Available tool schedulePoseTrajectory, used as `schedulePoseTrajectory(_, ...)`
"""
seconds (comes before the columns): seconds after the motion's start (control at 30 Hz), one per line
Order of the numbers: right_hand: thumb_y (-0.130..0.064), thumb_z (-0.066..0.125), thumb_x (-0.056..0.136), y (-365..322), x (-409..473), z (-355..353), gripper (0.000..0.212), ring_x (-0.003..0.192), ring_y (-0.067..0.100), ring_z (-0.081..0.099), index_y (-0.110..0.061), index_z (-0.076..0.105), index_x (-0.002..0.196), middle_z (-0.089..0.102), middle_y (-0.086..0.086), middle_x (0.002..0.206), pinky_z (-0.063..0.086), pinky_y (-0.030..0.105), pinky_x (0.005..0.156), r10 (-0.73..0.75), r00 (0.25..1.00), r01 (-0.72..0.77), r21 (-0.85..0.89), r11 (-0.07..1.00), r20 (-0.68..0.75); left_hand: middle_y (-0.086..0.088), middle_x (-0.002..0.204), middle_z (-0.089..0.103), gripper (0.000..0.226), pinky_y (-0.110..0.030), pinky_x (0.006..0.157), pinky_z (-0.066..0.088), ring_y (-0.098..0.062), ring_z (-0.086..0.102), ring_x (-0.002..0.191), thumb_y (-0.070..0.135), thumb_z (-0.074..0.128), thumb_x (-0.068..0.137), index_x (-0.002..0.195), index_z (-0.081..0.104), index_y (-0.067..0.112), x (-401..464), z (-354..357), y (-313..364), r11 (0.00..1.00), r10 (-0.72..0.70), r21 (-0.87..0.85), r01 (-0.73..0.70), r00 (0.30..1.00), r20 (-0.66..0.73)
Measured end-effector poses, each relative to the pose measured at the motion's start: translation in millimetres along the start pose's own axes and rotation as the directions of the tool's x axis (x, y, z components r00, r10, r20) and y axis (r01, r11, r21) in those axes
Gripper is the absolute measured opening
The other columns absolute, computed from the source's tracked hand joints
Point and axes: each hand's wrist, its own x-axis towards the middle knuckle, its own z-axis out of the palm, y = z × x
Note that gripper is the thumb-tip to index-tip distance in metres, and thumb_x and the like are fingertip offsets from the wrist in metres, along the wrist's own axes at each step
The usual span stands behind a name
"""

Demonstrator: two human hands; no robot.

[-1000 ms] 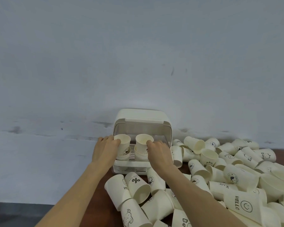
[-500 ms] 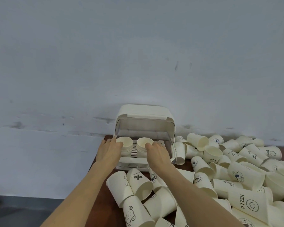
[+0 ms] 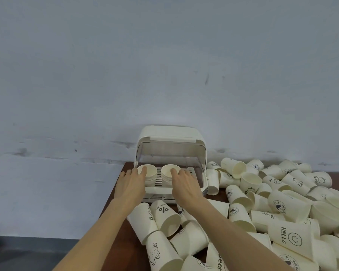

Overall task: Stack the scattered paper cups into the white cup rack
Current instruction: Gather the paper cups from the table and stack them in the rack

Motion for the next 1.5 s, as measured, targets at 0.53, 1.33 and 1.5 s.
schedulePoseTrajectory(0.53,-0.005,0.043,0.089,55,-87,-44,0.025,0.097,0.027,0.051,-0.012,0.049,0.112,0.058,0.008,0.104,0.033,0.031,0.069,0.096,0.994,-0.094,0.033,0.995,-0.057,0.000,0.111,0.059,0.031,-0.032,0.089,0.036,-0.021,0.053,0.104,0.018,0.044,0.090,0.114,0.064,0.021,-68,-37,85,0.955,0.127,-0.258,-0.144,0.989,-0.082)
schedulePoseTrajectory(1.33,-0.005,0.043,0.085,174,-231,-93,0.035,0.097,0.031,0.051,-0.006,0.054,0.118,0.058,0.012,0.100,0.046,0.042,0.078,0.365,0.922,-0.357,0.076,0.931,-0.129,0.001,0.104,0.056,0.033,-0.039,0.090,0.040,-0.027,0.053,0.104,0.022,0.046,0.092,0.121,0.061,0.029,-105,-73,239,0.784,0.417,-0.449,-0.428,0.899,-0.129)
schedulePoseTrajectory(1.5,-0.007,0.043,0.089,161,-246,-88,0.033,0.101,0.029,0.051,-0.008,0.055,0.119,0.059,0.010,0.104,0.045,0.038,0.076,0.345,0.929,-0.336,0.091,0.938,-0.130,0.002,0.094,0.056,0.030,-0.033,0.077,0.044,-0.019,0.055,0.090,0.019,0.047,0.092,0.116,0.066,0.024,-129,-77,226,0.751,0.425,-0.486,-0.448,0.890,-0.164)
